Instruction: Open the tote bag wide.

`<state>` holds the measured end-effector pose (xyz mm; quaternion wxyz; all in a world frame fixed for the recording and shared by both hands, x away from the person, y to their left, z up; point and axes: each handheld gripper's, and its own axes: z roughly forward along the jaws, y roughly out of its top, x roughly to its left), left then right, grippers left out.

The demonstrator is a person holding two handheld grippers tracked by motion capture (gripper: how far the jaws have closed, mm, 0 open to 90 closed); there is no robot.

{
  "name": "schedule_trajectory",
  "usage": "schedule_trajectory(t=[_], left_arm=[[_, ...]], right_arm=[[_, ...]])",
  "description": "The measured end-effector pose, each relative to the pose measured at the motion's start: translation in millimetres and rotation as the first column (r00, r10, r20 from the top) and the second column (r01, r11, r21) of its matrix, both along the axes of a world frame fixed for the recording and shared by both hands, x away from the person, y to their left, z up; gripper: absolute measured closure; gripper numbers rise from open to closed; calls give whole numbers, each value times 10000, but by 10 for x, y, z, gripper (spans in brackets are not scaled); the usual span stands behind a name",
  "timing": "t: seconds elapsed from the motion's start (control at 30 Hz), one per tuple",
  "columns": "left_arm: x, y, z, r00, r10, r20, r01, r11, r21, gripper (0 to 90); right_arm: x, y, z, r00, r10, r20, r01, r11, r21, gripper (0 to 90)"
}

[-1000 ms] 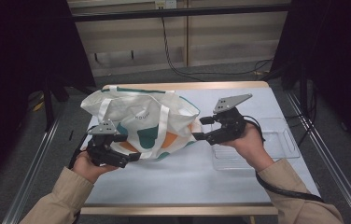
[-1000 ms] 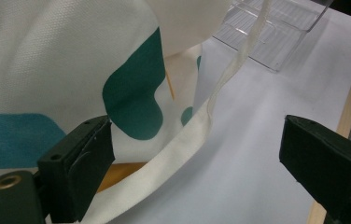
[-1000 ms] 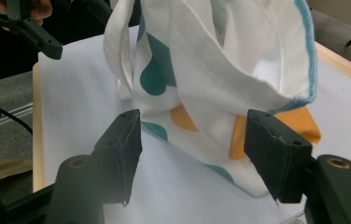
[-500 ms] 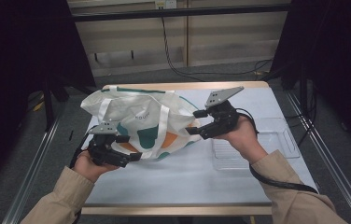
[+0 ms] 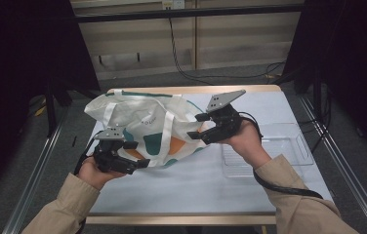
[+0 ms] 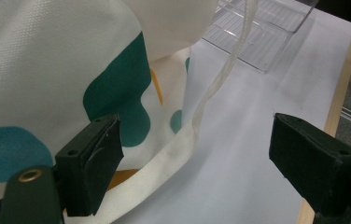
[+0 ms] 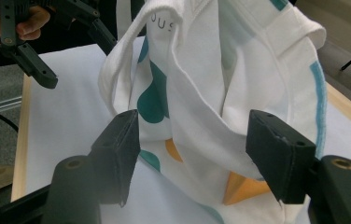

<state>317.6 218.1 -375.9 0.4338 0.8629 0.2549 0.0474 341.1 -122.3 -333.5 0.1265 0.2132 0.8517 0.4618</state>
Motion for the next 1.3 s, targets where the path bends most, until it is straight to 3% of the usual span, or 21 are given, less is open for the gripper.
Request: schedule_trajectory(t=[0.37, 0.6, 0.87, 1.3], left_arm=[[8, 16, -7, 10000, -51, -63, 51, 10000, -12, 198], [1, 46, 3, 10000, 8, -85, -8, 10000, 54, 225], [-19, 79, 75, 9999, -136, 57, 137, 9997, -192, 308], [-14, 2, 218, 9988, -205, 433, 213, 9996, -174, 316]], right_arm=[[4, 70, 45, 9999, 118, 47, -117, 9999, -52, 348], [2, 219, -47, 9978, 630, -208, -633, 9979, -117, 555], [-24, 271, -178, 9900, 1253, -645, -1272, 9915, -274, 765], [-89, 278, -380, 9800, 1575, -1213, -1661, 9840, -649, 836]])
